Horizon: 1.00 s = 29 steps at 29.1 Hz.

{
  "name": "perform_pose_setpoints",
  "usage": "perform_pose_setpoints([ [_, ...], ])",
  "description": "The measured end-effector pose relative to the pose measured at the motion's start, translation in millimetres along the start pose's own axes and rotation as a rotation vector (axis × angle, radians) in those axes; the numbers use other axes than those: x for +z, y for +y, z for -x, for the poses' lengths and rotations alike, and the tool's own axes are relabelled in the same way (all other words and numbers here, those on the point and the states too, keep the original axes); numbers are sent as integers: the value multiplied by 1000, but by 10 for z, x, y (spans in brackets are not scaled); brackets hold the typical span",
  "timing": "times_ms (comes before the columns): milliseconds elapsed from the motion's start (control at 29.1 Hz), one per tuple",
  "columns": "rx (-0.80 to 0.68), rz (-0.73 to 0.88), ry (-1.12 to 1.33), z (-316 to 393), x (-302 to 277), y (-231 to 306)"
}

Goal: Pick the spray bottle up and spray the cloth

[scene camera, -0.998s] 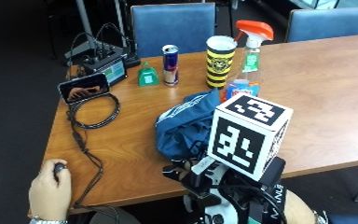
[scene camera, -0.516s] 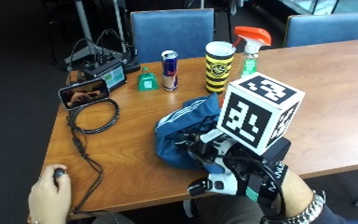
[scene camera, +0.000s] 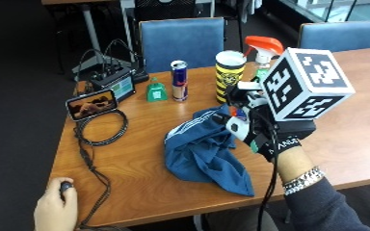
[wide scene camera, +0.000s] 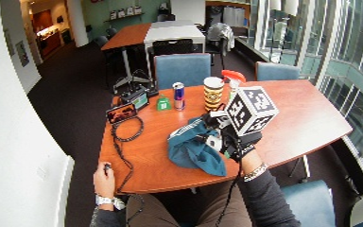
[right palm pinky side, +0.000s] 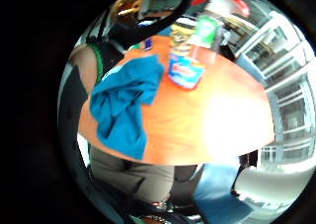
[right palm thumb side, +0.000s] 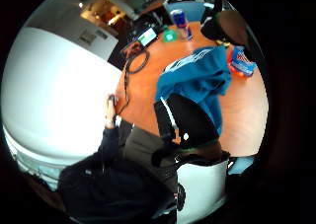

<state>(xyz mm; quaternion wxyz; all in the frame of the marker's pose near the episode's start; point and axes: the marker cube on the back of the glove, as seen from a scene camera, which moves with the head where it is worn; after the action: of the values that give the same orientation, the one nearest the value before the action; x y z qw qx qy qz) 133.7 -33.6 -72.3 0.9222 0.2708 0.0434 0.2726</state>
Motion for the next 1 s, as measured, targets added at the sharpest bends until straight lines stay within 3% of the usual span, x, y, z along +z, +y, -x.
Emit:
perform_pose_setpoints([
  [378,519,-418,-224,-551,7,-362],
  [722,681,-437,-427,-857,289,-520],
  [998,684,-406,-544,-808,382,-778],
])
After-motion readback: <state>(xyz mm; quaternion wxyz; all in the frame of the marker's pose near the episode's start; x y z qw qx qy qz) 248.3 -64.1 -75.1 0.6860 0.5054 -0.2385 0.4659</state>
